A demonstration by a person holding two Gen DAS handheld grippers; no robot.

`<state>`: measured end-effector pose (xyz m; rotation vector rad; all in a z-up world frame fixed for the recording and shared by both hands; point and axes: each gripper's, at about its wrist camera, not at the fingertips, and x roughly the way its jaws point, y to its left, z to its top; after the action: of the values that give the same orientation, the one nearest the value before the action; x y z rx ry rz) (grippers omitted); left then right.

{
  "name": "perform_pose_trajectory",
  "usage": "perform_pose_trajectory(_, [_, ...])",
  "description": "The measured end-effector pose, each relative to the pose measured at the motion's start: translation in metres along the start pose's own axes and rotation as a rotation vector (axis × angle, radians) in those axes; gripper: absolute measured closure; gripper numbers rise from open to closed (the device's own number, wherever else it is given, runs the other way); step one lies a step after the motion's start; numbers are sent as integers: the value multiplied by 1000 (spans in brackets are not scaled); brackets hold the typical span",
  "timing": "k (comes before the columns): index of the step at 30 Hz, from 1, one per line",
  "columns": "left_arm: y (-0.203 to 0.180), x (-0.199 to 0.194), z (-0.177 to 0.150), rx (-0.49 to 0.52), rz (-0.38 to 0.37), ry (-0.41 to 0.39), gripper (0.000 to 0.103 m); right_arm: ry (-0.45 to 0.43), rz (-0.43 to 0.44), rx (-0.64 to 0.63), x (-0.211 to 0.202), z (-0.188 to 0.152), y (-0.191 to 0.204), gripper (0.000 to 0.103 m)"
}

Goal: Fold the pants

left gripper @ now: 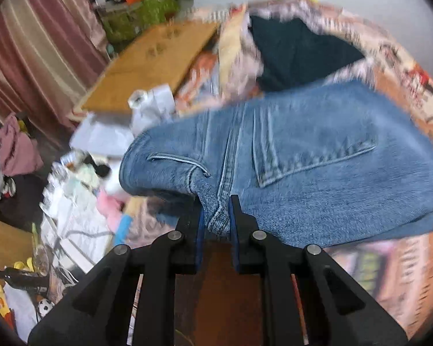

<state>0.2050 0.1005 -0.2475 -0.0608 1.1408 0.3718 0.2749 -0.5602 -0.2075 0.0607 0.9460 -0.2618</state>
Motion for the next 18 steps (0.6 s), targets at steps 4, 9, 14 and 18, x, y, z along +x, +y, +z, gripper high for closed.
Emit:
perform_pose_trajectory(4, [-4, 22, -8, 49, 3, 20, 86, 22, 12, 5, -10, -5, 2, 101])
perform_pose_trajectory(9, [1, 21, -5, 65, -18, 18, 82, -2, 147, -65, -55, -1, 40, 89])
perform_pose_trajectory(14, [21, 10, -3, 29, -65, 27, 60, -43, 346, -200, -97, -5, 124, 58])
perform_pose_trajectory(18, [30, -12, 5, 63, -74, -31, 32, -57, 487, -314, -124, -20, 199, 57])
